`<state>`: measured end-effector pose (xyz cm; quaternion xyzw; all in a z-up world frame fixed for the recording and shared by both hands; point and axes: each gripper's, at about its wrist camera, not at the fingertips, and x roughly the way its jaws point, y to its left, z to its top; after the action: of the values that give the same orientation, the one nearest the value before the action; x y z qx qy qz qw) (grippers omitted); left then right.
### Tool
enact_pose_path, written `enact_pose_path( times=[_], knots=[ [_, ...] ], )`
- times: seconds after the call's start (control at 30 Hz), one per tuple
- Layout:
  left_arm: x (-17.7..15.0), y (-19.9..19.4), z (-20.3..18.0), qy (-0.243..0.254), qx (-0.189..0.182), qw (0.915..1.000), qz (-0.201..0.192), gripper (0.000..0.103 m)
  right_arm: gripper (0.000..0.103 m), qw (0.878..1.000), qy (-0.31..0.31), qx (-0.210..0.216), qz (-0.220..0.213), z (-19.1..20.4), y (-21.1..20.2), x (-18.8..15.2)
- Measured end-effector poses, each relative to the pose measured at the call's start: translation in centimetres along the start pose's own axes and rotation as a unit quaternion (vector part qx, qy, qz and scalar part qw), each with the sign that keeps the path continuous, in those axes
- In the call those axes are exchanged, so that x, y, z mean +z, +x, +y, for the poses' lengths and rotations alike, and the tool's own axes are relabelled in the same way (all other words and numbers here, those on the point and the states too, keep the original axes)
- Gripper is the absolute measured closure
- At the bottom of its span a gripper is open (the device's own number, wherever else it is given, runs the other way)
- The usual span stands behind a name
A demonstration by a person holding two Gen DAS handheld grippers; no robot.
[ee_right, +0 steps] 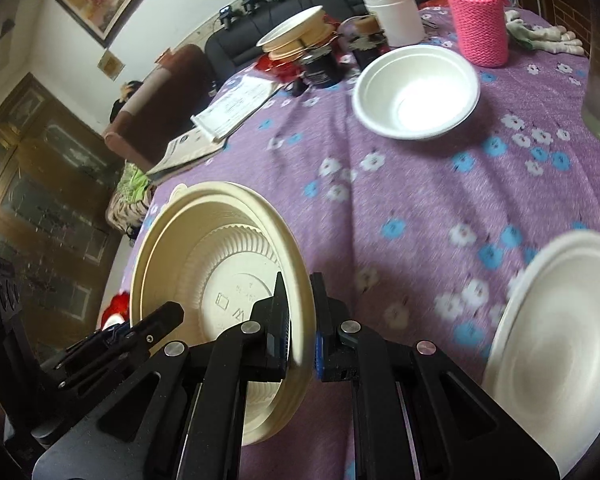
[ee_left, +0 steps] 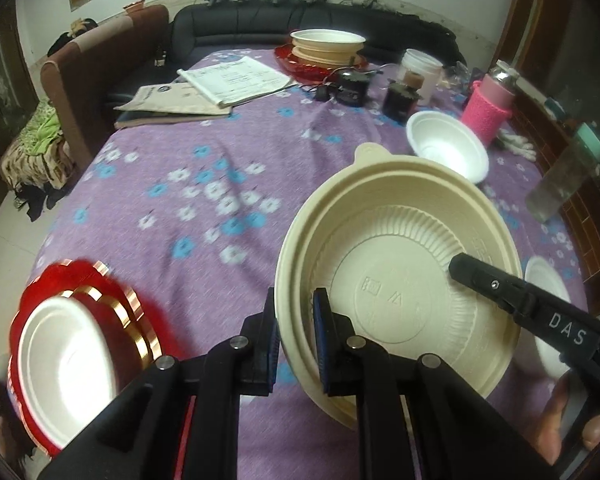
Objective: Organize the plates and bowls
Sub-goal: 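Carry the tan bowl with both grippers and lower it onto the red stack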
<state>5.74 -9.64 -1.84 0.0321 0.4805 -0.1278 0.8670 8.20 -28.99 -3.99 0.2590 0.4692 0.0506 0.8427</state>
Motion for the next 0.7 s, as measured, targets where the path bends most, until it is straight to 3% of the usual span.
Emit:
enact_pose_path(
  times=[0.37,0.7],
  knots=[
    [-4.1,-5.3,8.7,-0.042,0.045,0.9979,-0.023,0.088,0.093,0.995,-0.086,0.034,0.044,9.4,1.3,-3.7],
    [-6.3,-6.6,17.0,-0.107,0.081,0.9907,-0.022,0.088,0.093,0.982,-0.156,0.061,0.086,18.9,5.8,-6.6]
  ],
)
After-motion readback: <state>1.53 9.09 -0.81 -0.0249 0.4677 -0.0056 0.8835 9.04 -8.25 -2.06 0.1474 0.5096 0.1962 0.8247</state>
